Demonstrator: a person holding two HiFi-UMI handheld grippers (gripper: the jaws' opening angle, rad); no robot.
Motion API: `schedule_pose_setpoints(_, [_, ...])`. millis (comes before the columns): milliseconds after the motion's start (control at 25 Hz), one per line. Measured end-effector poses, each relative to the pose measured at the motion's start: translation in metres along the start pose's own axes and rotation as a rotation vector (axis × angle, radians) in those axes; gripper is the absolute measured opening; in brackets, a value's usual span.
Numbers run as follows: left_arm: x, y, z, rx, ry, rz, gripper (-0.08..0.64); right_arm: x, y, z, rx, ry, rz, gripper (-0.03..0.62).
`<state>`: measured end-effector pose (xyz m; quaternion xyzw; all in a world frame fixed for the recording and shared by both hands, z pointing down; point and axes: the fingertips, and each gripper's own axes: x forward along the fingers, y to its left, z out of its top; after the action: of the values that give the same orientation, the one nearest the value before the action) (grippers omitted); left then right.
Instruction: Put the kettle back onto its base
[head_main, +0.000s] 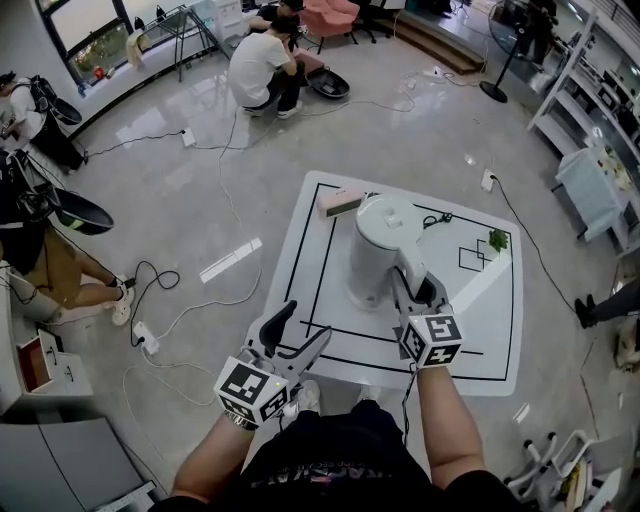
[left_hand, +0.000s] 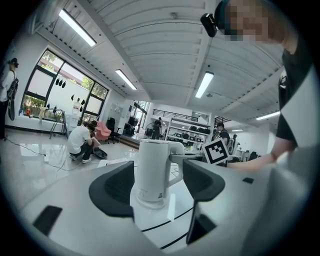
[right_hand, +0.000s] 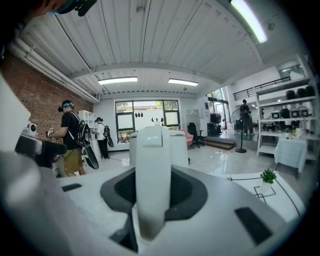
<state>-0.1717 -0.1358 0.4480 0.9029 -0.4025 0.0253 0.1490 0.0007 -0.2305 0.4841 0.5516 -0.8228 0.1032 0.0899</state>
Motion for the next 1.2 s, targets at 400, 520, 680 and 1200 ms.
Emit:
schedule_pose_setpoints(400, [0.001,-0.002,-0.002,-0.002,0.01,-0.008,0.304,-0.013,0.002,-0.005,-0.007,-0.06,-0.002,0.11])
schedule_pose_setpoints(520, [0.002,-0.003,-0.002,-0.002,0.013,-0.013,0.304,-0.018,0.005,-0.007,-0.023,-0.082,-0.001,0.11])
schedule_pose_setpoints(680, [0.003,-0.007,-0.002,0.006,0.014,-0.017,0.304,-0.024,0.009,-0.01,-0.033,-0.104,0.002,0.11])
schedule_pose_setpoints(1200, [0.002,-0.01,-0.006,0.012,0.03,-0.028,0.304,-0.039,0.018,-0.021,-0.047,-0.159,-0.015,0.112])
